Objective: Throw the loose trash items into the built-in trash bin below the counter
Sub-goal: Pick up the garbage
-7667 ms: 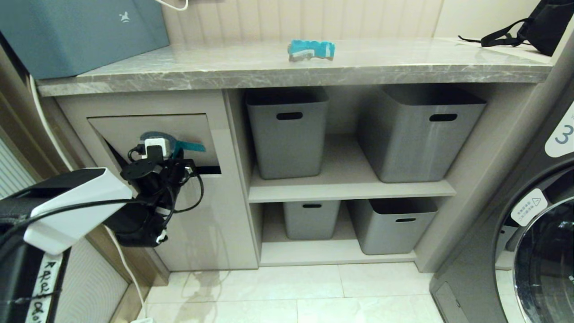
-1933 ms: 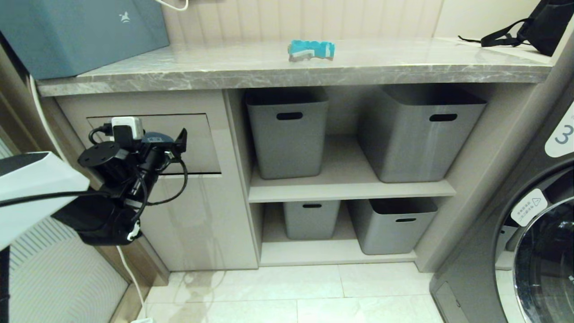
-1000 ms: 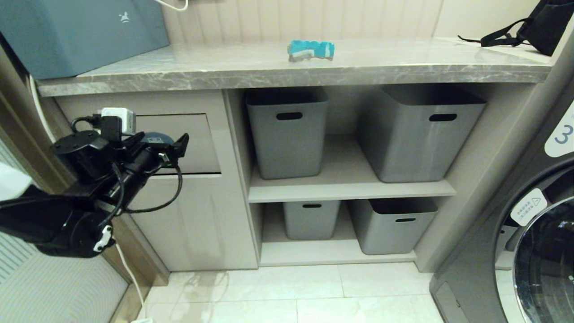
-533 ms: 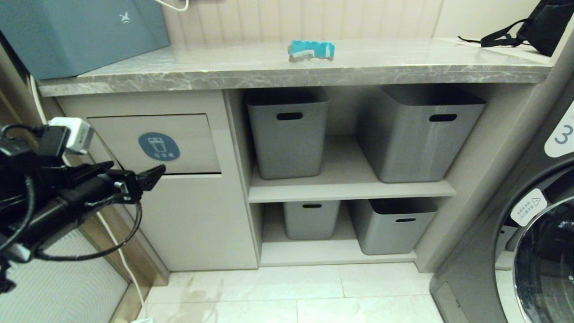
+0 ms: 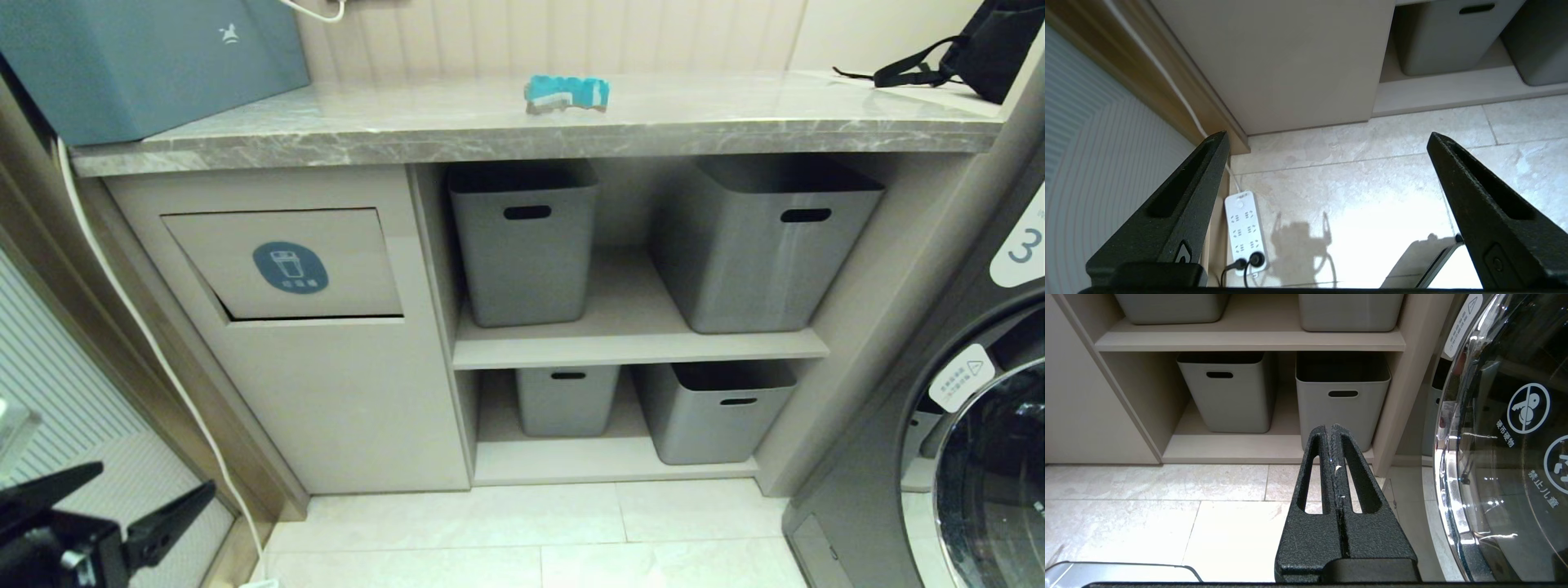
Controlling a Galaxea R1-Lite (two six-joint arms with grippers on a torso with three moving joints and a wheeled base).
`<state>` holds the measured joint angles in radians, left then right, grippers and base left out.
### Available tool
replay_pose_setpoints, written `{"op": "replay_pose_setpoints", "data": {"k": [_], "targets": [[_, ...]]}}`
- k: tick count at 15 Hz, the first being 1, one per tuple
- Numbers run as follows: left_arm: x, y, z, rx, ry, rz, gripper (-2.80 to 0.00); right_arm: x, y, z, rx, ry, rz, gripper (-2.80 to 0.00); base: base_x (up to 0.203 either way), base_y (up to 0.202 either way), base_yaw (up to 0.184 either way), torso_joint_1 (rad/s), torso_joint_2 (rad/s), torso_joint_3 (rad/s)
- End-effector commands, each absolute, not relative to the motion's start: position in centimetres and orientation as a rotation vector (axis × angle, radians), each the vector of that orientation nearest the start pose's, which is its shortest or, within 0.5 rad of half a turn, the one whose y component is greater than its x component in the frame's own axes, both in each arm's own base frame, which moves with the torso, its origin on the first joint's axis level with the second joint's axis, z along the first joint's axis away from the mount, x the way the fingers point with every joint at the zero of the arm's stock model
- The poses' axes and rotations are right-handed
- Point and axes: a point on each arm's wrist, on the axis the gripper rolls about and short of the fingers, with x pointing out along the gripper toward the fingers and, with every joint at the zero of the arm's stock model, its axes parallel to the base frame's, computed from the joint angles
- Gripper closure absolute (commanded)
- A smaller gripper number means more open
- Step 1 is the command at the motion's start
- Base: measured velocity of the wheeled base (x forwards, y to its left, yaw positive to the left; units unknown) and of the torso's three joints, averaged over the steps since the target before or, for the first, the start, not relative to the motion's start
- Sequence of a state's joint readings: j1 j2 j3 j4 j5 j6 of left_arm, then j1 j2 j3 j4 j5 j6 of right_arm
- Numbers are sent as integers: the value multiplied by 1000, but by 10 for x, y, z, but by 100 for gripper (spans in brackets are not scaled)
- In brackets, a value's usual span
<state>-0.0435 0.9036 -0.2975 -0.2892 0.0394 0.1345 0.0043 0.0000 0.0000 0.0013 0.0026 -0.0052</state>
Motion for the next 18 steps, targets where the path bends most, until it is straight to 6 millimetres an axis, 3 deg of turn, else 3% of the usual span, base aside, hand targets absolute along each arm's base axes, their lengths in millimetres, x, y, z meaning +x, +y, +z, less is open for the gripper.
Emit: {"op": "replay_pose_setpoints", "data": {"k": [1,5,6,9,18], "targets": [[56,-1,142,153,224,-2,-280,-23,0,75,-6,1,8,0,0,0,0,0,0,0],[29,0,114,158,148,-4,-280,-23,0,75,-6,-1,8,0,0,0,0,0,0,0],[26,0,111,165,141,-16,0,-23,0,75,-6,-1,8,0,0,0,0,0,0,0],[21,0,108,171,141,-31,0,-23,0,75,-6,1,8,0,0,0,0,0,0,0],[-24,0,82,223,-24,11,0,-23,0,75,-3,1,8,0,0,0,0,0,0,0]]}}
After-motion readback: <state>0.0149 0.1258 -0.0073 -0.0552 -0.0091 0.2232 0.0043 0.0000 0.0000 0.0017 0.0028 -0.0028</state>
